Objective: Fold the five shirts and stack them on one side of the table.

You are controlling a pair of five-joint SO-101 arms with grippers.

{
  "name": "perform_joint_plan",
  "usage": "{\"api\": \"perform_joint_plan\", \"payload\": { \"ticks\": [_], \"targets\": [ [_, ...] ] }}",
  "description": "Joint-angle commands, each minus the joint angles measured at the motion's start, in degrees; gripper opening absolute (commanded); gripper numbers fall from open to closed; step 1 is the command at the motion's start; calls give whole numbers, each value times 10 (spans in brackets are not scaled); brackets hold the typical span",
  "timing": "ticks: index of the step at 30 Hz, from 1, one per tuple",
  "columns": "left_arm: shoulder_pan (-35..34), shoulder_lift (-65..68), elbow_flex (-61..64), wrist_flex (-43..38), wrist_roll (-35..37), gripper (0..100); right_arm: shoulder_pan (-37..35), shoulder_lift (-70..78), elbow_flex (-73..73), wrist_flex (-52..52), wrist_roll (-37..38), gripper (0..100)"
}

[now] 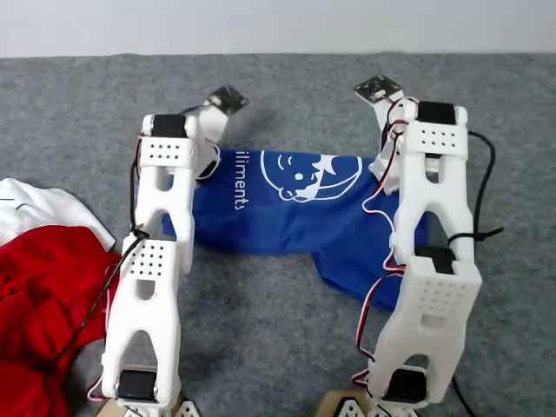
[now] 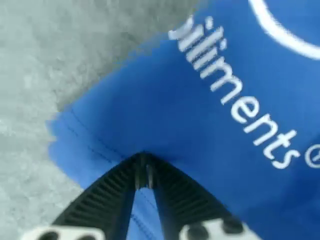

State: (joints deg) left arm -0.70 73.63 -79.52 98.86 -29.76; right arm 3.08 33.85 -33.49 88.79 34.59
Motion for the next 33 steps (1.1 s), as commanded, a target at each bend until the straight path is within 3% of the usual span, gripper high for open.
{"api": "perform_joint_plan", "payload": {
  "ticks": [1,12,15,18,24,27,33],
  "targets": [
    [-4,-7,-7,-24,-4,9,5,-53,-29,16,-4,10],
    [-15,11,-4,-253,-3,9,3,-81,-29,20,-4,10],
    [-16,9,-8,-273,-3,9,6,-86,-29,27,-4,10],
    [-15,-17,-39,-211,-3,9,3,-88,-29,44,-4,10],
    [-3,-82,-95,17,-3,24,2,-88,-29,53,-5,10],
    [-15,-105,-50,18,38,68,1,-89,-29,55,-17,10],
    [-20,-120,91,6,38,72,1,-87,-29,57,-48,10]
  ]
}}
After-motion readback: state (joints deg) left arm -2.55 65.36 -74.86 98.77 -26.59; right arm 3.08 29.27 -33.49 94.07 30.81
